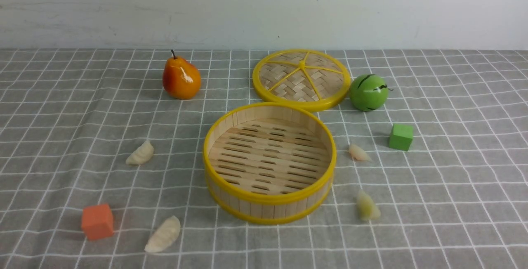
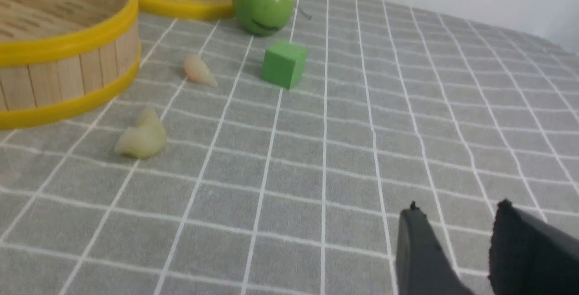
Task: Put the dumplings into the steamer on the table with the grey tablecloth.
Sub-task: 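Reach for and grasp a dumpling on the table with the left gripper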
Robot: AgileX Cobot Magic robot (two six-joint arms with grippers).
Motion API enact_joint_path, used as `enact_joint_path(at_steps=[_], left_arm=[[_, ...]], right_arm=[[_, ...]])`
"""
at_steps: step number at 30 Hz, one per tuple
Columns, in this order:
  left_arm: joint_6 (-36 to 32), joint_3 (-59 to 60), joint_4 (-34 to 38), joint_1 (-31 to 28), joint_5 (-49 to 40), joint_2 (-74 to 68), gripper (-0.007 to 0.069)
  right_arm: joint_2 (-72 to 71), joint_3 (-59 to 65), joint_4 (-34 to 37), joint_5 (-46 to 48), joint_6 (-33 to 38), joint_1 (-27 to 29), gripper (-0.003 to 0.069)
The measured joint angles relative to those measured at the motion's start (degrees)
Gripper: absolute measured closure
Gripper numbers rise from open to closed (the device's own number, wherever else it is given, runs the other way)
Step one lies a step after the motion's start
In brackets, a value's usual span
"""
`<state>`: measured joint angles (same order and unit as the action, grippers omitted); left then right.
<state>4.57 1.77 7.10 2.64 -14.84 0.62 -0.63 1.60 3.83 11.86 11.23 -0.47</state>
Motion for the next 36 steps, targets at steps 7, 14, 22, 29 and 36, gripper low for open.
enact_joint_path(at_steps=[7, 14, 22, 29, 36], left_arm=[[0.0, 0.0, 0.7, 0.0, 25.5, 0.0, 0.0461], [8.2, 0.0, 0.8, 0.0, 48.6, 0.0, 0.0460], [27.7, -19.3, -0.2, 0.0, 28.6, -4.7, 0.0543], [14.3, -37.9, -4.4, 0.0, 14.8, -27.9, 0.0638], [13.0, -43.7, -3.1, 0.0, -2.2, -51.0, 0.0638]], right_arm=[[0.0, 0.0, 0.1, -11.9, -1.2, 0.0, 0.0419], [0.0, 0.0, 4.5, -28.3, -18.9, 0.0, 0.0420], [0.5, -7.7, 4.1, -29.1, -22.8, 0.0, 0.0650], [13.9, -23.1, 2.7, -13.5, -1.7, 0.2, 0.0666], [31.7, -26.8, 5.6, 10.2, 1.8, 0.2, 0.0664]])
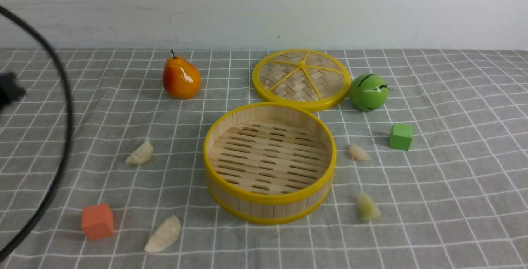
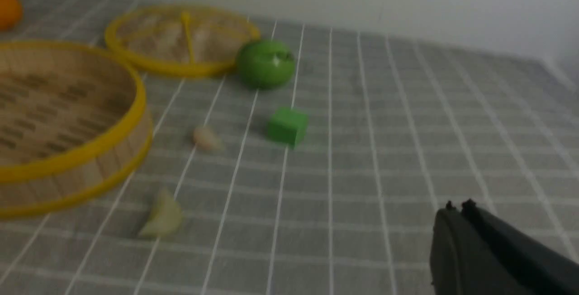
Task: Put the dumplings into the steamer on the table with the grey tablecloth.
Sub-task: 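Reach for and grasp a dumpling on the table with the left gripper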
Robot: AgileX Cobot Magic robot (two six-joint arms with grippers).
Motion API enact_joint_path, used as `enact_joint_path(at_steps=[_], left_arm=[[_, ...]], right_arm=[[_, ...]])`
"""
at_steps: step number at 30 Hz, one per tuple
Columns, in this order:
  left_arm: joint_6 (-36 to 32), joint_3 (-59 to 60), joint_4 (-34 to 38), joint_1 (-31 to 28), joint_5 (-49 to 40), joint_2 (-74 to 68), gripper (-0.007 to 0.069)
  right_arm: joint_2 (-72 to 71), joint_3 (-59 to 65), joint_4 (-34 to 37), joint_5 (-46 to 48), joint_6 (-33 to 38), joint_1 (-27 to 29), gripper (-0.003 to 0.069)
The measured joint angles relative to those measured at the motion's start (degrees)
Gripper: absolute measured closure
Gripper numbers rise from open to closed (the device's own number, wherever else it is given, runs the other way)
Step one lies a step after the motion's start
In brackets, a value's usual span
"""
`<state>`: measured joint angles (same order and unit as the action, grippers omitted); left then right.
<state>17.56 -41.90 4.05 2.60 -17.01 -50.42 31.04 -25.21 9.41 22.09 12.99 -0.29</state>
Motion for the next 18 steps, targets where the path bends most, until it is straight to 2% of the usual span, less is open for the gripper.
enact_joint_path(at_steps=[2, 3, 7, 10, 11, 12, 14, 16, 17, 18], left_arm=[[-2.3, -4.1, 2.3, 0.0, -8.5, -10.2, 0.0638], [-3.5, -5.4, 3.1, 0.0, -10.9, -12.9, 0.0638], [-7.7, -12.9, 5.8, 0.0, -14.5, -26.2, 0.0636], [-10.3, -17.6, 5.9, 0.0, -14.6, -32.7, 0.0594], [-12.1, -21.6, 6.0, 0.0, -14.6, -38.5, 0.0513], [-12.8, -22.5, 6.1, 0.0, -14.6, -40.4, 0.0480], [-15.5, -27.9, 6.2, 0.0, -15.1, -47.2, 0.0345], [-16.8, -30.7, 6.2, 0.0, -15.6, -50.8, 0.0277], [-18.6, -34.2, 6.3, 0.1, -17.1, -55.9, 0.0200], [-19.2, -35.6, 6.2, 0.2, -17.8, -56.9, 0.0183]], right_arm=[[7.0, -0.5, 4.1, 8.2, 0.4, 0.0, 0.0664], [8.6, -0.6, 5.7, 9.4, 0.8, 0.0, 0.0664], [13.8, -0.7, 10.2, 10.4, 4.0, 0.0, 0.0662], [15.2, -0.7, 12.6, 8.9, 6.1, 0.0, 0.0663], [15.6, -0.8, 14.3, 7.8, 7.7, 0.0, 0.0663], [15.6, -0.8, 14.8, 7.7, 8.0, 0.0, 0.0662], [15.6, -0.9, 16.0, 7.2, 9.7, 0.0, 0.0661], [15.6, -0.8, 16.2, 7.0, 10.4, 0.0, 0.0661], [15.6, -0.8, 16.5, 6.6, 10.8, 0.0, 0.0661], [15.6, -0.8, 16.6, 6.5, 10.9, 0.0, 0.0661]])
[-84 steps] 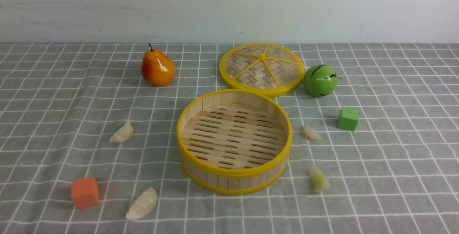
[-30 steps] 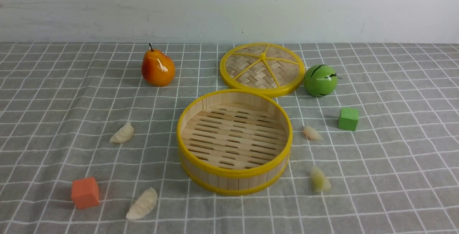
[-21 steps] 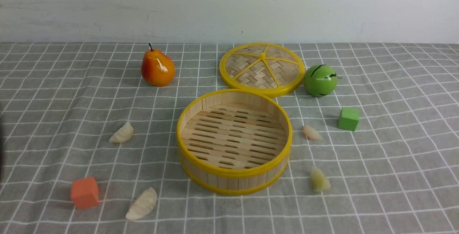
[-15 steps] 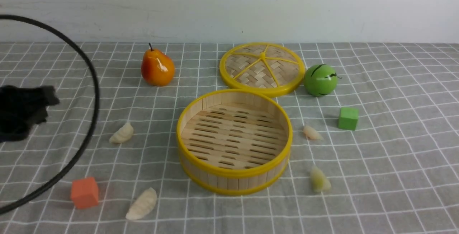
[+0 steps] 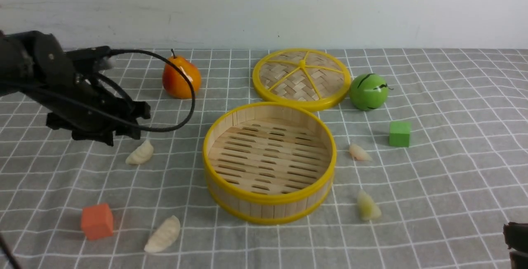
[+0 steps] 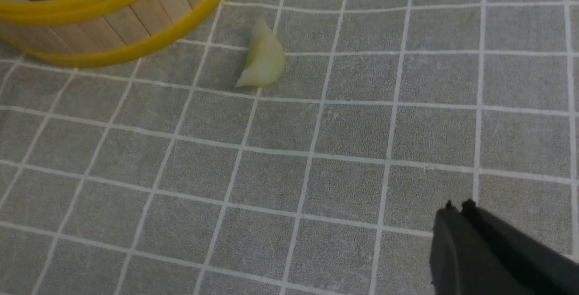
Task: Put the dumplings into the steamer on the table with the grey tablecloth.
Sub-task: 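Reach for and grasp a dumpling on the table with the left gripper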
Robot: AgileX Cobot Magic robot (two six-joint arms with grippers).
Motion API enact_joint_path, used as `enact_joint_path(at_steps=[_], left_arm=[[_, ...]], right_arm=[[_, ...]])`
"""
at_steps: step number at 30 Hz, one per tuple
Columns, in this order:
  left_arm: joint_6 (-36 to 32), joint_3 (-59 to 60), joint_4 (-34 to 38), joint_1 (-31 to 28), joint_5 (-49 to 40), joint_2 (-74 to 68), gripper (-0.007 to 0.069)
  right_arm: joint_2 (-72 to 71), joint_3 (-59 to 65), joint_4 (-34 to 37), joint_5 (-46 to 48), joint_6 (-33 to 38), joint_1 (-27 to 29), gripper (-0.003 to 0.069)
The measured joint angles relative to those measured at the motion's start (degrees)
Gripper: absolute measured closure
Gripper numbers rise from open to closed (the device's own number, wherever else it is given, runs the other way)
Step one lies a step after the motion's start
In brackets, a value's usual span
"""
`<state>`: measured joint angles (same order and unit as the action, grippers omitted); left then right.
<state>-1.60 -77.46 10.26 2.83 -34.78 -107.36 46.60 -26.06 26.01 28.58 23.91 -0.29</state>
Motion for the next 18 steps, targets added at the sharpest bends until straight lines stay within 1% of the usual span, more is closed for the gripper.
enact_joint_path(at_steps=[1, 3, 6, 7, 8, 10, 11, 12, 13, 14, 18], left_arm=[[-1.4, -3.0, -0.4, 0.4, -1.2, -3.6, 0.0163], [-3.7, -6.7, -2.0, 1.3, -2.9, -8.0, 0.0161], [-6.1, -10.9, -5.3, 3.2, -5.3, -13.8, 0.0217], [-5.8, -12.7, -7.7, 3.9, -6.2, -14.8, 0.0267], [-5.1, -13.7, -8.3, 4.3, -6.7, -15.6, 0.0307], [-2.3, -15.4, -10.3, 5.4, -8.7, -16.2, 0.0431], [-1.1, -15.9, -12.0, 5.9, -9.2, -16.2, 0.0465], [0.2, -16.2, -13.3, 6.5, -10.0, -16.2, 0.0468], [1.6, -16.7, -15.4, 7.4, -11.6, -16.1, 0.0455], [1.6, -16.9, -16.3, 7.7, -12.8, -15.9, 0.0452], [2.8, -19.2, -16.5, 9.8, -15.2, -11.7, 0.0452]], right_arm=[[0.0, 0.0, 0.0, -0.3, 0.1, 0.0, 0.0661], [0.0, 0.0, 0.1, -0.9, 0.1, 0.0, 0.0661], [0.1, 0.0, 0.4, -1.3, 0.3, 0.0, 0.0661], [0.1, 0.0, 0.5, -1.4, 0.3, 0.0, 0.0661], [0.1, 0.0, 0.5, -1.4, 0.5, 0.0, 0.0661], [0.1, 0.0, 0.5, -1.4, 0.5, 0.0, 0.0661], [0.1, 0.0, 0.5, -1.4, 0.5, 0.0, 0.0661], [0.2, 0.0, 0.5, -1.4, 0.5, 0.0, 0.0661], [0.2, 0.0, 0.5, -1.4, 0.5, 0.0, 0.0661], [0.2, 0.0, 0.5, -1.4, 0.5, 0.0, 0.0661], [0.2, 0.0, 0.7, -1.4, 0.5, 0.0, 0.0658]])
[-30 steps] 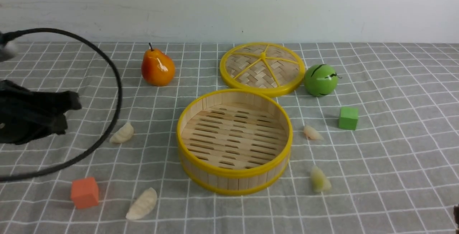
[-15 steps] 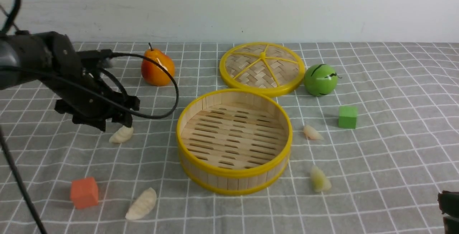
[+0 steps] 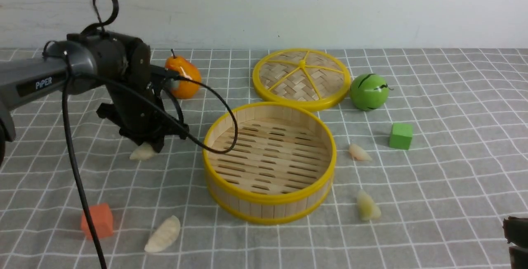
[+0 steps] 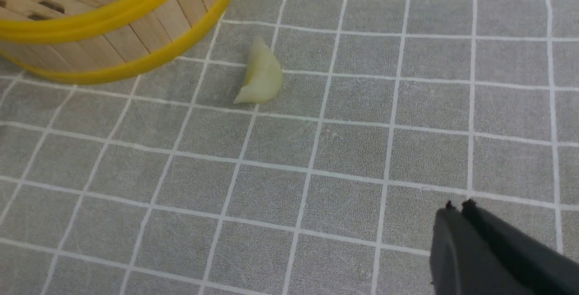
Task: Put the dumplings into the steamer on the table with the grey tablecloth.
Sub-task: 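Place the dumpling into the bamboo steamer basket with the left gripper, then reach for and grasp a dumpling on the table with the left gripper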
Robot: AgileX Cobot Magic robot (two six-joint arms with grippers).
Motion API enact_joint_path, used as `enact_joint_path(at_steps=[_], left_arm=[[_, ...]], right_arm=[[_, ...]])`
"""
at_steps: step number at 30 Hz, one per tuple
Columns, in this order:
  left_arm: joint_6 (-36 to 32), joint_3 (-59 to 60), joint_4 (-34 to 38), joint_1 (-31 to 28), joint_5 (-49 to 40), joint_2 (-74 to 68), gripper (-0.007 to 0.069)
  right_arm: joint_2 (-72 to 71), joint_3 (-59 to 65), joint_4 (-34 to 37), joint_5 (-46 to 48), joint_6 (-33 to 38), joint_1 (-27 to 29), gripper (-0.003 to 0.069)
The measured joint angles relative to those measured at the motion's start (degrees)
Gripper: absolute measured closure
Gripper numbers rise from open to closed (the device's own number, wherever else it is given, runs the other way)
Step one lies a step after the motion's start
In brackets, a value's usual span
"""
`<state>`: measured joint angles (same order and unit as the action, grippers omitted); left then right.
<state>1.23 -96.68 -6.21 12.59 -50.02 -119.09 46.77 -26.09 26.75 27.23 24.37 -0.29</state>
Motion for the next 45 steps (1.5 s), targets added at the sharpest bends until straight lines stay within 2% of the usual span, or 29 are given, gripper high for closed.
enact_joint_path(at_steps=[5, 8, 12, 16, 18, 23, 26, 32, 33, 35, 39, 45], left_arm=[[0.2, -2.7, 11.8, 3.2, 3.6, 7.0, 0.0452], [0.0, -2.8, 19.4, 5.8, 7.2, 6.3, 0.0452], [-0.4, -2.8, 22.0, 8.5, 12.4, 1.4, 0.0452], [-0.7, -2.7, 22.2, 9.5, 16.3, -3.2, 0.0451], [-0.7, -2.6, 22.2, 9.5, 16.9, -4.1, 0.0417], [-0.5, -2.7, 22.2, 9.4, 14.6, -3.3, 0.0226], [1.2, -4.1, 20.7, 9.4, 7.2, -0.8, 0.0176], [9.8, -5.1, 9.0, 9.0, -8.1, 9.6, 0.0199], [11.6, -3.2, 6.2, 8.6, -12.2, 12.3, 0.0210], [12.6, 2.0, 4.0, 8.2, -15.0, 14.8, 0.0221], [13.1, 18.4, 2.6, 8.2, -10.3, 14.7, 0.0228], [10.1, 29.9, 6.2, 8.2, -1.0, 14.2, 0.0237]], right_arm=[[0.0, 0.0, 1.3, -0.1, 0.0, 0.0, 0.0655], [0.0, 0.0, 1.4, -0.2, 0.0, 0.0, 0.0653], [0.0, 0.0, 1.9, -0.4, 0.0, 0.0, 0.0650], [0.0, 0.0, 3.2, -0.4, 0.0, 0.0, 0.0648], [0.0, 0.0, 3.9, -0.4, 0.0, 0.0, 0.0648], [0.0, 0.0, 4.4, -0.4, 0.0, 0.0, 0.0647], [0.0, 0.0, 4.6, -0.4, 0.0, 0.0, 0.0647], [0.0, 0.0, 5.3, -0.4, 0.0, 0.0, 0.0643], [0.0, 0.0, 5.8, -0.4, 0.0, 0.0, 0.0642], [0.0, 0.0, 6.5, -0.3, 0.0, 0.0, 0.0639], [0.0, 0.0, 8.4, 0.4, 0.0, 0.0, 0.0637], [0.0, 0.0, 10.6, 0.9, 0.0, 0.0, 0.0629]])
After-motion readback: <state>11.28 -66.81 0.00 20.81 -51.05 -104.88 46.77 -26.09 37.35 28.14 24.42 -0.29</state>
